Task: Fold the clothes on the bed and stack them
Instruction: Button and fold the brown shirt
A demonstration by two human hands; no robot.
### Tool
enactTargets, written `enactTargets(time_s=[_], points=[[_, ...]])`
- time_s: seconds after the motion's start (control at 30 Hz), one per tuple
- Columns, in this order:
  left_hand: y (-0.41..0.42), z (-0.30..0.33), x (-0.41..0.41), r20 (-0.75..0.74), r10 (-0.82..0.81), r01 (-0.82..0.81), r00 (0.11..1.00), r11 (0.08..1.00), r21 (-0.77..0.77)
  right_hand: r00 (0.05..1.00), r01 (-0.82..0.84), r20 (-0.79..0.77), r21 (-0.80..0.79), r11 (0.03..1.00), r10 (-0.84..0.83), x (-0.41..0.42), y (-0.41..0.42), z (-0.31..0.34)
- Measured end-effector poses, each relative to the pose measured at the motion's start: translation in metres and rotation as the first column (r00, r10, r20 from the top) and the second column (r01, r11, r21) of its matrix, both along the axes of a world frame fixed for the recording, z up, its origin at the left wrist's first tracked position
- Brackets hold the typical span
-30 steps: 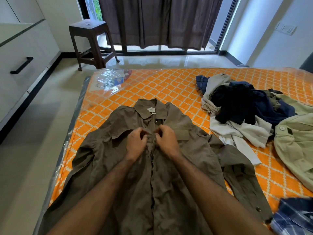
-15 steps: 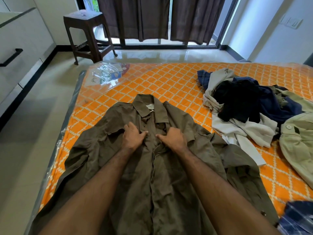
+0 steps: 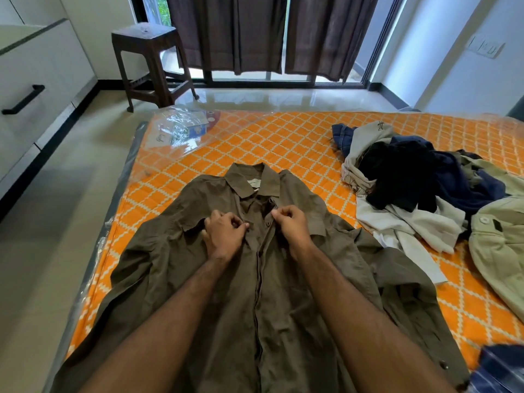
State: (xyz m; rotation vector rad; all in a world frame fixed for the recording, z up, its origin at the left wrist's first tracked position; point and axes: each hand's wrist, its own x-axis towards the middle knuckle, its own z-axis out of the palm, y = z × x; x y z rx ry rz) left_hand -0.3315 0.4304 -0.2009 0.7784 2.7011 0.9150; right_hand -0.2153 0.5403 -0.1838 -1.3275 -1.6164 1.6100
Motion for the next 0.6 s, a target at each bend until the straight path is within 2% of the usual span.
enactTargets(time_s=[0.03,0.1,0.27,0.33,0.6], points=[[0.001,0.001,0.002,-0.014,-0.002,0.002,1.000,1.000,0.015,0.997,0.014,-0.077,-0.076,0.997,-0.020,-0.002,-0.002,-0.003],[0.003,0.000,0.003,0.011,0.002,-0.003,1.000,0.999,0.053,0.992,0.000,-0.127,-0.180,0.984,-0.023,-0.004,-0.007,-0.008],[0.003,-0.005,0.004,0.284,0.009,-0.052,0.959,0.988,0.144,0.995,-0.094,-0.036,-0.232,0.968,0.088,0.001,-0.016,-0.015],[0.000,-0.010,0.004,0.334,0.013,-0.074,0.943,0.983,0.170,0.992,-0.120,0.015,-0.212,0.970,0.126,0.000,-0.018,-0.020],[0.000,-0.013,0.002,0.396,0.006,-0.106,0.918,0.967,0.232,0.995,-0.032,0.092,-0.072,0.997,0.038,-0.009,-0.029,-0.025]])
